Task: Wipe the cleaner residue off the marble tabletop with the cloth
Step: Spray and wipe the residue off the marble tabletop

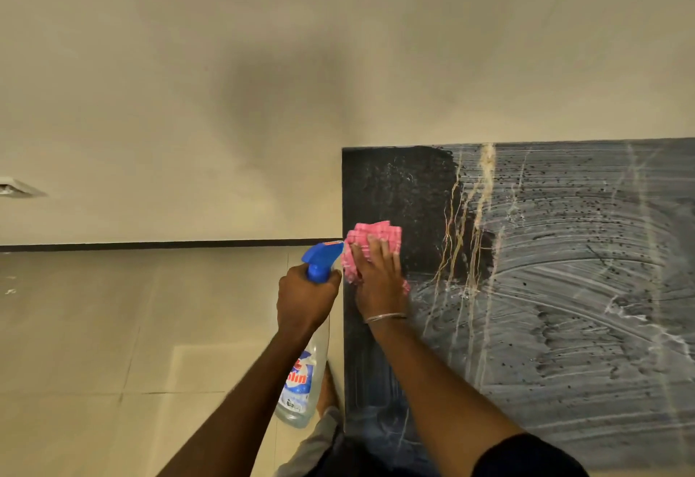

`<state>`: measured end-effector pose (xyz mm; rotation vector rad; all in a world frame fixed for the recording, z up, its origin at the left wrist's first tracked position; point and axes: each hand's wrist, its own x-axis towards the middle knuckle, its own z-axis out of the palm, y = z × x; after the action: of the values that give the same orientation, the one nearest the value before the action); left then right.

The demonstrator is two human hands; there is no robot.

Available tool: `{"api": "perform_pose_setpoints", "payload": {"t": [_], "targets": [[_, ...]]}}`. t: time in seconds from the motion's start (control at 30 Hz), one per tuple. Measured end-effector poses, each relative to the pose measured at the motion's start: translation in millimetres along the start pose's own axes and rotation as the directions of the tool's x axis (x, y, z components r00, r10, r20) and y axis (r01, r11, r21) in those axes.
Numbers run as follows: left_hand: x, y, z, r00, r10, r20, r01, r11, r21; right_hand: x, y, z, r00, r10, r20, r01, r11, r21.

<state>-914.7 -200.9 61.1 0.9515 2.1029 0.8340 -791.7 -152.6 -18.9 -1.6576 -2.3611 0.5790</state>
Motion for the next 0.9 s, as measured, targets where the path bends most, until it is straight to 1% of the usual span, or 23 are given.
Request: {"api": "perform_pose_setpoints", "payload": {"t": [0.1, 0.17, 0.23, 0.3, 0.4, 0.47, 0.53, 0.6, 0.67, 0.73, 0.77, 0.83, 0.9], "targets": [[-8.2, -5.3, 2.6, 0.999, -0.031, -0.018, 0.031, 1.0, -0.004, -4.7, 6.7, -2.8, 0.997, -0.076, 0.001, 0.076, 0.996, -0.037], [-12.4, -6.5, 3.1, 0.999, -0.044, -0.018, 0.043, 0.999, -0.014, -9.1, 27.1, -13.0, 0.997, -0.072, 0.026, 0.072, 0.997, -0.028], [-15.7, -5.1, 2.9, 0.999, -0.047, -0.011, 0.047, 0.999, -0.024, -16.3, 51.6, -27.3, 1.0, -0.003, -0.029, 0.004, 1.0, 0.012], [-18.1, -3.6, 1.7, 0.999, -0.046, -0.004, 0.046, 0.999, -0.029, -21.8, 83.1, -38.6, 0.992, 0.109, -0.065, -0.106, 0.993, 0.049], [-19.5, -2.7, -1.9, 1.0, -0.028, -0.001, 0.028, 0.999, -0.029, -25.8, 114.8, -53.7, 0.968, 0.212, -0.133, -0.211, 0.977, 0.018], [-19.5, -3.8, -6.1, 1.0, -0.022, 0.0, 0.022, 1.0, -0.02, -26.0, 112.5, -54.7, 0.938, 0.286, -0.195, -0.287, 0.958, 0.023], [-19.5, -4.3, -11.0, 1.0, -0.016, -0.005, 0.016, 1.0, -0.015, -23.6, 94.3, -46.9, 0.905, 0.359, -0.226, -0.357, 0.933, 0.054], [-19.1, -5.9, -17.0, 1.0, -0.002, -0.004, 0.002, 1.0, -0.01, -18.3, 68.0, -32.5, 0.894, 0.376, -0.245, -0.369, 0.926, 0.075], [-18.7, -7.6, -21.9, 1.0, 0.007, 0.007, -0.007, 1.0, -0.004, -12.8, 39.3, -13.0, 0.935, 0.292, -0.201, -0.283, 0.956, 0.074], [-17.7, -10.3, -25.8, 1.0, 0.016, 0.009, -0.016, 1.0, 0.005, -11.2, 7.8, 7.7, 0.982, 0.133, -0.137, -0.127, 0.991, 0.047], [-17.1, -11.6, -27.5, 1.0, 0.018, 0.003, -0.018, 1.0, 0.01, -11.0, -6.0, 16.9, 0.993, 0.043, -0.114, -0.04, 0.999, 0.03], [-15.1, -14.0, -30.6, 1.0, 0.024, -0.006, -0.024, 1.0, 0.016, -14.3, -22.3, 25.7, 0.995, -0.067, -0.072, 0.067, 0.998, -0.001], [-12.7, -17.8, -32.5, 1.0, 0.031, -0.002, -0.03, 0.999, 0.021, -17.3, -15.5, 23.2, 0.986, -0.158, -0.06, 0.159, 0.987, 0.001]]}}
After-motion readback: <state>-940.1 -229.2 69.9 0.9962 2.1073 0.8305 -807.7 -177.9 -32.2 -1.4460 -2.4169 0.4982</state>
